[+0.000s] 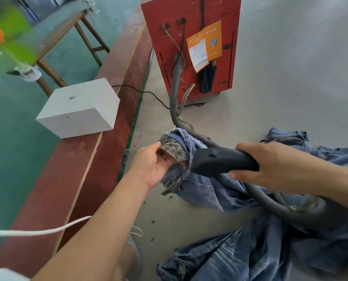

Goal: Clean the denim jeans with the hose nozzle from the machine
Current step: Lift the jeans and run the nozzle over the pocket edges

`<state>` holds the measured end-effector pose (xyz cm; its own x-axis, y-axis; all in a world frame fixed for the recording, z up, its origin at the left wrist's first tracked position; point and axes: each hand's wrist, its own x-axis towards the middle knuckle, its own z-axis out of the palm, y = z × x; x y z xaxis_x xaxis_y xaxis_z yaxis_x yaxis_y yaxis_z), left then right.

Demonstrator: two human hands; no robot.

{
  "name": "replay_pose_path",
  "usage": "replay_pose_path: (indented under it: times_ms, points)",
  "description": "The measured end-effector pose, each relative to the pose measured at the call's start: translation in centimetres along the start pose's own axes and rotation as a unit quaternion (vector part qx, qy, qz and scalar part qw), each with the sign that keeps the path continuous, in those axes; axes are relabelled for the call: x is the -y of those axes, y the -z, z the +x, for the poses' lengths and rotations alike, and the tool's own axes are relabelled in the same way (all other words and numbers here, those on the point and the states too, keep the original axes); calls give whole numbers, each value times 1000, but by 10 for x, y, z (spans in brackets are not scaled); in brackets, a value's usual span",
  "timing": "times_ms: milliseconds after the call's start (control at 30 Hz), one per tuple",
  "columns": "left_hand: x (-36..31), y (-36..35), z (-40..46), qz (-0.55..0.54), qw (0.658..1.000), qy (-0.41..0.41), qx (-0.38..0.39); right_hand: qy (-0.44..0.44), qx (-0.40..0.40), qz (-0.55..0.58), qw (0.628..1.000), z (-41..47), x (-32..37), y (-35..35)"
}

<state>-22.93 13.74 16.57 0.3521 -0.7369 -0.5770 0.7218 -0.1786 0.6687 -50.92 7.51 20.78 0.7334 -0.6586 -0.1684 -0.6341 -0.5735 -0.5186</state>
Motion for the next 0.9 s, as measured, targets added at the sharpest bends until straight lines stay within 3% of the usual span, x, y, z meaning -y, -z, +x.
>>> replay_pose_path:
  times_ms: [100,267,467,567,700,767,900]
  points:
    - [5,-8,-5,-17,999,19,26,-20,-20,25,999,6,11,-8]
    - [22,-9,-14,116,986,19,116,-87,-111,112,984,33,21,-3]
    - [27,-3,-12,111,984,-4,142,-110,11,150,983,13,15,7]
    - [32,-3,-13,121,981,0,154,-120,-39,137,983,22,18,-6]
    - [36,-4,-14,166,972,-10,164,-154,-107,240,953,30,14,2]
    - [36,-3,-14,158,974,-7,163,-152,-67,260,951,23,9,11]
    - [33,-1,-11,159,973,-7,167,-135,27,190,972,15,10,13]
